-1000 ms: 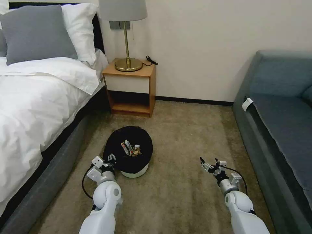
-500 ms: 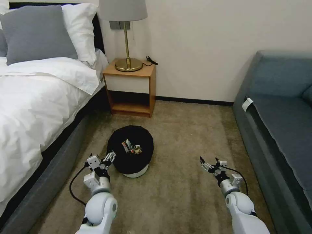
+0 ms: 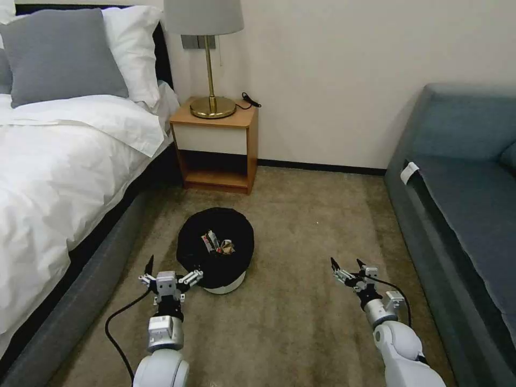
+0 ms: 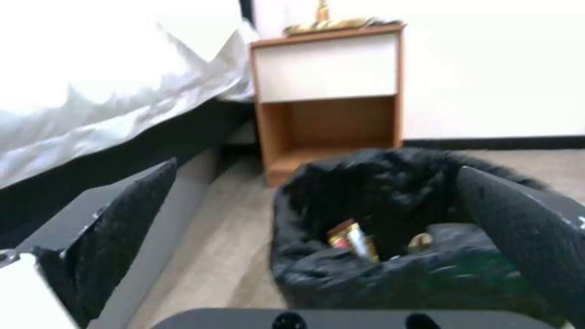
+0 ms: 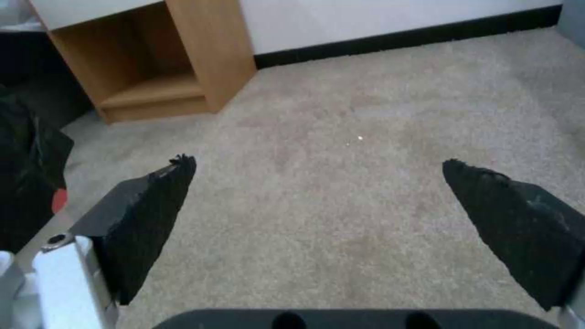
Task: Pick up the trash bin, then pick up the garbage on the floor and place it into the trash bin.
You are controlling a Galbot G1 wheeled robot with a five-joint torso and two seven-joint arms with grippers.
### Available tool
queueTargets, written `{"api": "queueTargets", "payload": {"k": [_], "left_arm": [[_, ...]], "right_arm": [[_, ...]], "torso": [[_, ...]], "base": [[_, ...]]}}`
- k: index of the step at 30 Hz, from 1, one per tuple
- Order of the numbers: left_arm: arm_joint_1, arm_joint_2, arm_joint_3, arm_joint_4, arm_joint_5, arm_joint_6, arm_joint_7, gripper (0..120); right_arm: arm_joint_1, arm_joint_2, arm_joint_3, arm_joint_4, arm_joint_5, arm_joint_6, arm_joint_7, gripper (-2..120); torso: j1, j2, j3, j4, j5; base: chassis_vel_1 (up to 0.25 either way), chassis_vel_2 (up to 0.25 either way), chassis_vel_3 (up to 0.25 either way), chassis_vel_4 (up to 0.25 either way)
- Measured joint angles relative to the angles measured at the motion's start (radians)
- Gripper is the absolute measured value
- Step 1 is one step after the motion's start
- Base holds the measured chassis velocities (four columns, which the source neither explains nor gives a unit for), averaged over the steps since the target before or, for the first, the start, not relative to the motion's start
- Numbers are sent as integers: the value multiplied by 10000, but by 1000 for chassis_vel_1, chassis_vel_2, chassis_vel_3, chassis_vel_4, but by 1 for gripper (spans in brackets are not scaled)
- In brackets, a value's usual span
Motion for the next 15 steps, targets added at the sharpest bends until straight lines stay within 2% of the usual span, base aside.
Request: {"api": "queueTargets", "payload": {"k": [7,15], "left_arm": [[174,5,186,-33,9,-608,560,101],[304,-57,347,-36,148,-744,769,100]], "right_arm": [[2,50,-52,-19,35,157,25,100],[61,110,-67,-111,176,400,35,100]], "torso": [[0,0,0,0,0],[0,0,0,0,0]], "base": [[0,0,0,0],[0,0,0,0]]}}
